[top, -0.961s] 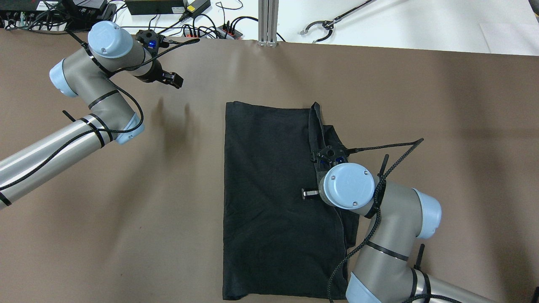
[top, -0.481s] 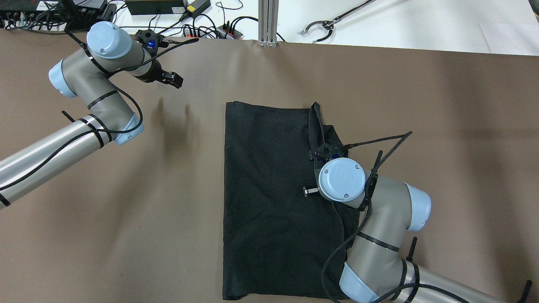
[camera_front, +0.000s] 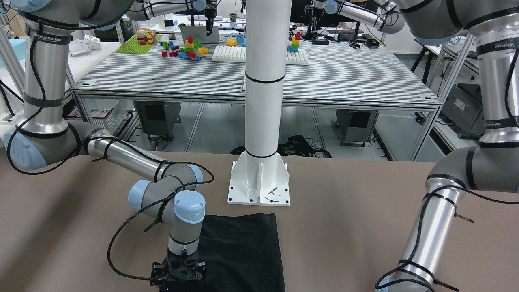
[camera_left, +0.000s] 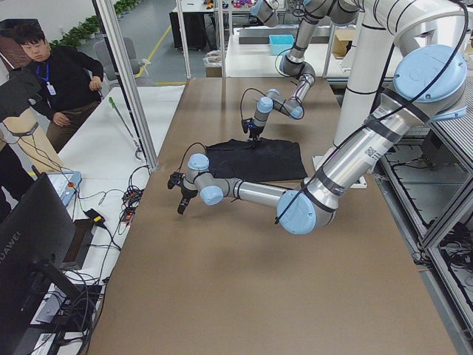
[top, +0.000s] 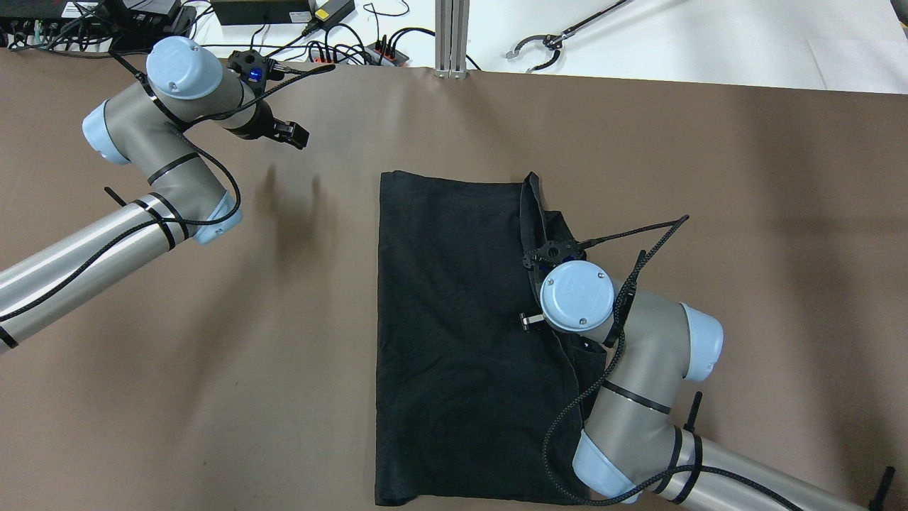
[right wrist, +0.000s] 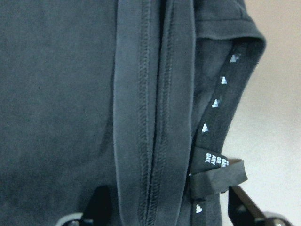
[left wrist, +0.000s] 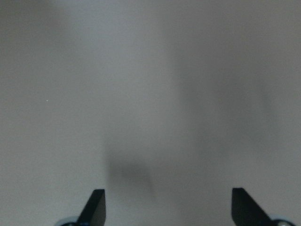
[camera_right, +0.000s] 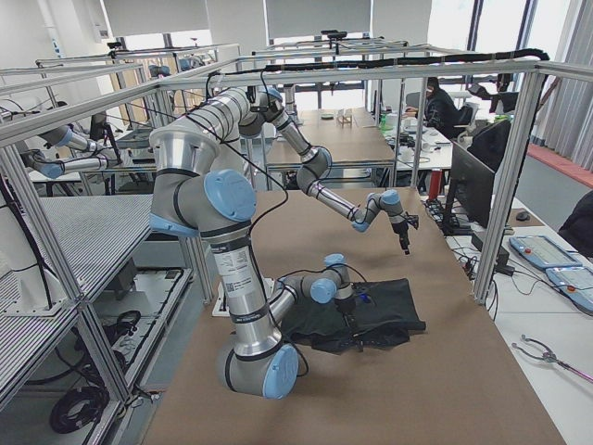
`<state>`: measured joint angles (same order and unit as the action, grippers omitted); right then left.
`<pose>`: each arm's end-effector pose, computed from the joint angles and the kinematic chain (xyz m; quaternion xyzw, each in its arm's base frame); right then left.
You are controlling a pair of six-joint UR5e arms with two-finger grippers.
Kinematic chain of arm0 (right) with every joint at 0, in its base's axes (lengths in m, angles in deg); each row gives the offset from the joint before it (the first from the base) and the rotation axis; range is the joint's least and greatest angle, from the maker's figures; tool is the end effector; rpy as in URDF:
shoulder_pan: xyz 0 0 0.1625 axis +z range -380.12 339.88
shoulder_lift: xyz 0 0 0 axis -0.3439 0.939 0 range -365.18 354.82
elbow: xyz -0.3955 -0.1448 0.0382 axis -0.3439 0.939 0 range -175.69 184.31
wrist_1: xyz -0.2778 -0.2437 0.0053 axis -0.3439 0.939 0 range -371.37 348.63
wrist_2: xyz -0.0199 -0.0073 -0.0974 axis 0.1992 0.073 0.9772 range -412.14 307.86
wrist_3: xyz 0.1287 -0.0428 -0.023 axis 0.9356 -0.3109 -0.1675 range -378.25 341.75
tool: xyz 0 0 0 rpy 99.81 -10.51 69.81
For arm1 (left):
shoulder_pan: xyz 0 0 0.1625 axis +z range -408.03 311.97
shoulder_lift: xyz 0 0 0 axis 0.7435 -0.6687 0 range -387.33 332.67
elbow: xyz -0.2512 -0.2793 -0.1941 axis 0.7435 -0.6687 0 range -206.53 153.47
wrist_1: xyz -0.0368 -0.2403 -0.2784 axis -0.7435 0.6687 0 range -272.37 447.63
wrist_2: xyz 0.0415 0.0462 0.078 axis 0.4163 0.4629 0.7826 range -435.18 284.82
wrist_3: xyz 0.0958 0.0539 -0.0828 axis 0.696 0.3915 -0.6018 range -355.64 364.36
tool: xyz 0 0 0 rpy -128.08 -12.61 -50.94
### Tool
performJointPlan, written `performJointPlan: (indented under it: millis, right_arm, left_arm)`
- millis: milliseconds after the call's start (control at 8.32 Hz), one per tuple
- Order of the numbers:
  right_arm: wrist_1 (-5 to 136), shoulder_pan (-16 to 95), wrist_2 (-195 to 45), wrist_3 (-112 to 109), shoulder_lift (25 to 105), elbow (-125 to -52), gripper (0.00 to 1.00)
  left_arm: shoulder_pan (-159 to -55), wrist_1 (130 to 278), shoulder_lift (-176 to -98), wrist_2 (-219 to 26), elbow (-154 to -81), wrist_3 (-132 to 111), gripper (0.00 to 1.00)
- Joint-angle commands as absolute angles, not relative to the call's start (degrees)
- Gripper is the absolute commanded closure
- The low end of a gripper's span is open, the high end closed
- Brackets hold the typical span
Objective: Fold clothes
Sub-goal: 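Press the right gripper along the folded seam toward the robot, then raise the right gripper to the far end while the left gripper approaches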
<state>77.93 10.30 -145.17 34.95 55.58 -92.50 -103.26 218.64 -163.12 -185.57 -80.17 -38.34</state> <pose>-0.4945 -0.4364 0.3792 0.1535 -0.2763 -0.0611 0.9468 0.3896 -0.7108 0.4061 0.2269 0.3873 0.0137 0.8935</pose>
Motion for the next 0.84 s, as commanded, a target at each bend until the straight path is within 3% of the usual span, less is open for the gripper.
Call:
performJointPlan:
  millis: [0, 721]
  right_arm:
    - [78.01, 13.36, -145.22, 32.73, 55.90, -92.03, 0.10]
    - [74.06, 19.07, -147.41, 30.00, 56.97, -90.18, 0.10]
  left_arm:
    - [-103.14, 218.59, -163.12, -185.57, -80.15, -38.26, 0.06]
    - [-102.44, 218.59, -163.30, -185.57, -80.15, -38.26, 0.06]
